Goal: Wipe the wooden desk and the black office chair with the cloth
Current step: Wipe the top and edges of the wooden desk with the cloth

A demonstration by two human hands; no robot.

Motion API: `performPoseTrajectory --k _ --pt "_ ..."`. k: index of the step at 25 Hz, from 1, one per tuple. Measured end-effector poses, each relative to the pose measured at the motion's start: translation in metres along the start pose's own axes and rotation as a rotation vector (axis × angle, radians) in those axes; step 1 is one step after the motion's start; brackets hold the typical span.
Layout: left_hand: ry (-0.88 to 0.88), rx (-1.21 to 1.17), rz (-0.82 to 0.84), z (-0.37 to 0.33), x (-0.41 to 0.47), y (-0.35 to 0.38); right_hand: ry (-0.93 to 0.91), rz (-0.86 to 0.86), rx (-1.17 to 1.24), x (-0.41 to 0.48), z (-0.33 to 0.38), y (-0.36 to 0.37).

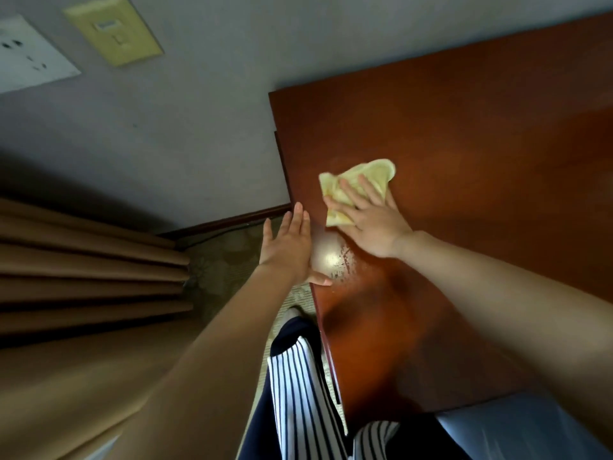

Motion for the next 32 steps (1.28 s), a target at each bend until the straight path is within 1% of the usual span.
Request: performPoseTrajectory --k 2,5,9,11,13,15,18,21,25,26,27,29,32 --pt "-0.035 0.001 0.018 -0.003 -0.001 -0.001 -0.139 -0.020 -0.069 -0.025 0.006 0.015" --pt "-0.080 -0.001 0.031 -0.011 -0.005 -0.006 -0.373 -0.077 -0.149 -0.067 -0.004 0.030" --pt "-0.123 0.003 0.043 -0.019 -0.006 -0.007 -0.740 -0.074 -0.238 -0.105 -0.048 0.033" --pt "-0.134 0.005 0.041 -0.022 -0.006 -0.007 -0.809 -0.103 -0.267 -0.104 -0.076 0.021" --pt "-0.132 0.005 0.037 -0.020 -0.005 -0.007 -0.754 -0.082 -0.250 -0.085 -0.101 0.005" --pt "-0.123 0.002 0.033 -0.018 -0.003 -0.006 -0.636 -0.029 -0.208 -0.057 -0.117 -0.010" --pt "-0.096 -0.015 0.029 -0.012 -0.001 -0.005 -0.468 -0.044 -0.147 -0.011 -0.123 -0.028" --pt "-0.074 -0.027 0.021 -0.006 0.000 -0.002 -0.316 -0.059 -0.063 0.040 -0.105 -0.045" --pt "-0.066 -0.045 0.008 -0.003 0.001 0.002 -0.129 -0.018 -0.075 0.087 -0.062 -0.052" --pt "-0.069 -0.056 0.010 -0.002 0.001 0.003 -0.125 0.005 -0.067 0.090 -0.052 -0.052" --pt "-0.070 -0.077 0.011 -0.001 0.001 0.003 -0.159 0.033 -0.069 0.090 -0.043 -0.050" --pt "-0.073 -0.143 0.014 -0.002 0.002 0.002 -0.284 0.074 -0.110 0.080 -0.030 -0.043" --pt "-0.114 -0.202 -0.010 -0.007 0.002 0.001 -0.401 0.046 -0.128 0.051 -0.024 -0.026"
Point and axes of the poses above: each hand's wrist, its own x-axis towards the middle knuckle, its own y-axis out of the palm, z = x × y, the point moved 2 cm from there along x, towards the middle knuckle, and after that the axes turned 3 degrees about -x, right-handed, at the moved point
